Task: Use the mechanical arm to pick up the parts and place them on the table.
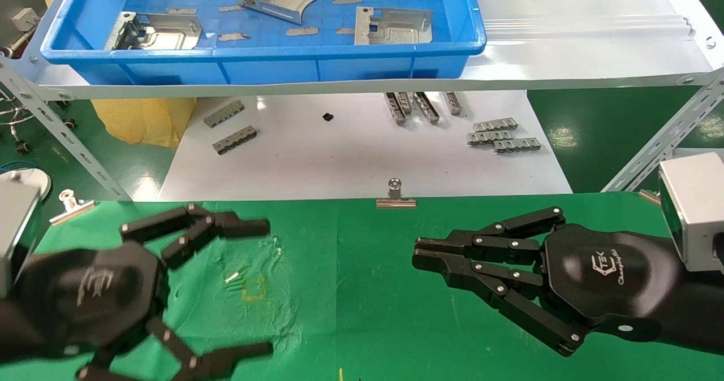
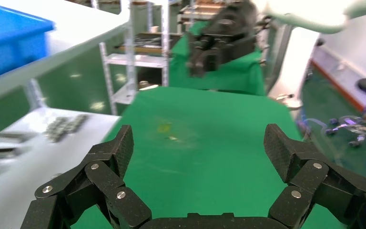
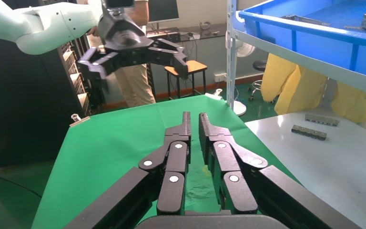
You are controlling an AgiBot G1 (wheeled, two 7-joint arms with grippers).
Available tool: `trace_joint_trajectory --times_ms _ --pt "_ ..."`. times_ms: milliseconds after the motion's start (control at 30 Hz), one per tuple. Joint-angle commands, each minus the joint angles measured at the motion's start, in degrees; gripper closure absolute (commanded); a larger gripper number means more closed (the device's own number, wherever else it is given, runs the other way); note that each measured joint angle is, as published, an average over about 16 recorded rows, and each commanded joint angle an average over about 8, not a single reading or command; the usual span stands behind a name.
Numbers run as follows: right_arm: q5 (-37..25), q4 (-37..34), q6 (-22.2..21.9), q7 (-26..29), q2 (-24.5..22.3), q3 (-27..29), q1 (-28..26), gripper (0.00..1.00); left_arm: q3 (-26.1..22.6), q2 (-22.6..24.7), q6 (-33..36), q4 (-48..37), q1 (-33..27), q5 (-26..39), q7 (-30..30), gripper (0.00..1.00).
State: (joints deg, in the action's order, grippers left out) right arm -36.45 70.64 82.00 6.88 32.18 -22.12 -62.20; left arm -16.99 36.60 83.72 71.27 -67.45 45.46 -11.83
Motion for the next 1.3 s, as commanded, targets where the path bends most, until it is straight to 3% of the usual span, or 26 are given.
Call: trace_joint_trajectory --times_ms 33,233,433,733,767,1000,1033,1300 --pt "0.0 0.0 0.0 0.0 0.0 0.0 0.0 1.0 -0.07 0.01 -0.51 0.09 -1.13 0.73 -0.3 0.0" --pt "0.0 0.0 0.0 0.0 0.0 0.0 0.0 1.0 -3.34 6.28 -4.2 -10.08 -15.25 9.28 -1.8 0.0" --pt "0.0 0.0 0.0 0.0 0.0 0.0 0.0 1.0 -7.35 16.56 -10.63 -29.59 -30.14 18.71 0.26 0.0" --pt "0.0 0.0 0.0 0.0 0.0 0.0 0.0 1.0 -10.86 31.84 -33.36 -56.62 -43.81 28.65 5.36 0.0" --pt "0.0 0.0 0.0 0.0 0.0 0.0 0.0 0.89 -11.07 33.13 -35.53 -58.53 -44.56 29.19 5.69 0.06" --pt "0.0 0.0 0.0 0.0 0.0 0.0 0.0 0.01 -11.68 38.98 -44.62 -66.62 -46.95 30.6 6.86 0.94" --pt "0.0 0.0 0.0 0.0 0.0 0.0 0.0 0.0 -11.66 39.41 -45.34 -67.14 -47.01 30.58 6.92 1.0" --pt "0.0 0.0 0.0 0.0 0.0 0.0 0.0 0.0 -11.3 40.6 -47.91 -68.23 -46.72 29.78 7.13 1.0"
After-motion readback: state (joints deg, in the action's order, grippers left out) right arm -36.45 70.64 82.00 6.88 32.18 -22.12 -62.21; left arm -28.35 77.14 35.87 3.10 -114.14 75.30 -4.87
